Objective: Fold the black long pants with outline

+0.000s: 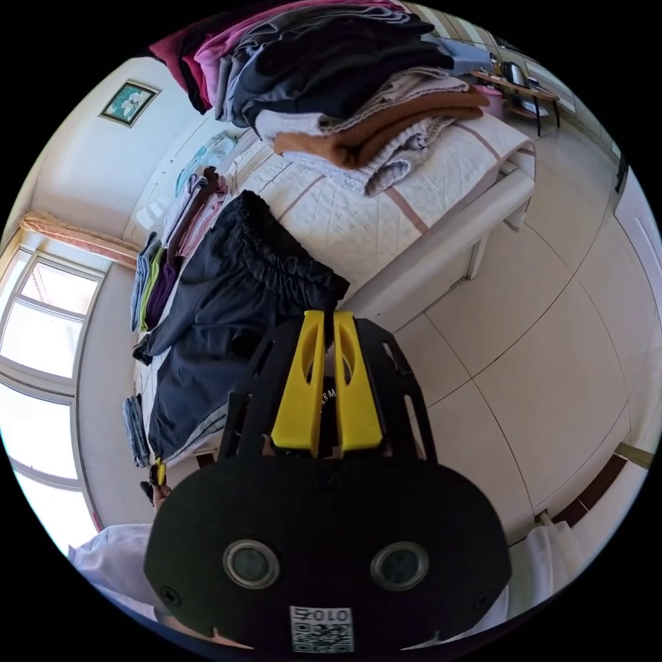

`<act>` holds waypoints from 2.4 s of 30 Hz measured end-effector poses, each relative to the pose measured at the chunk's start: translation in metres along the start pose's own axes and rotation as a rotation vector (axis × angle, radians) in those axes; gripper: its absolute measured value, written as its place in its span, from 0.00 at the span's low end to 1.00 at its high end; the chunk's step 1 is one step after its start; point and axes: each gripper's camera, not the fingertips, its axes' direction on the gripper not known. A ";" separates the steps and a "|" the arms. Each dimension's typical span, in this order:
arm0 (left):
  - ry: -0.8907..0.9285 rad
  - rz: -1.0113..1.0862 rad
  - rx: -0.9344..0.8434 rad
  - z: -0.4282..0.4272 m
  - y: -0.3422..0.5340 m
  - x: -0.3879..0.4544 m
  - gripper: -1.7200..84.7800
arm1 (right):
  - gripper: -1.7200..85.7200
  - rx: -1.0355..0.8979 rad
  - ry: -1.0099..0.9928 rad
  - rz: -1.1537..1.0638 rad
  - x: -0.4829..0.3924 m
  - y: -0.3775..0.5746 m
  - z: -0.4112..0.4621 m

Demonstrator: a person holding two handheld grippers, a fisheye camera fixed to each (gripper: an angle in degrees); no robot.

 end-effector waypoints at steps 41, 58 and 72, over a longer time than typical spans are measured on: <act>-0.189 0.195 0.016 0.589 -0.238 0.233 0.06 | 0.06 0.289 0.008 -0.357 -0.219 0.071 0.062; -0.423 1.411 -0.236 0.411 -0.052 0.646 0.03 | 0.16 0.107 0.224 -0.779 -0.383 0.019 0.193; -0.523 1.300 -0.337 0.425 -0.072 0.620 0.03 | 0.24 -0.071 0.437 -1.092 -0.458 -0.129 0.295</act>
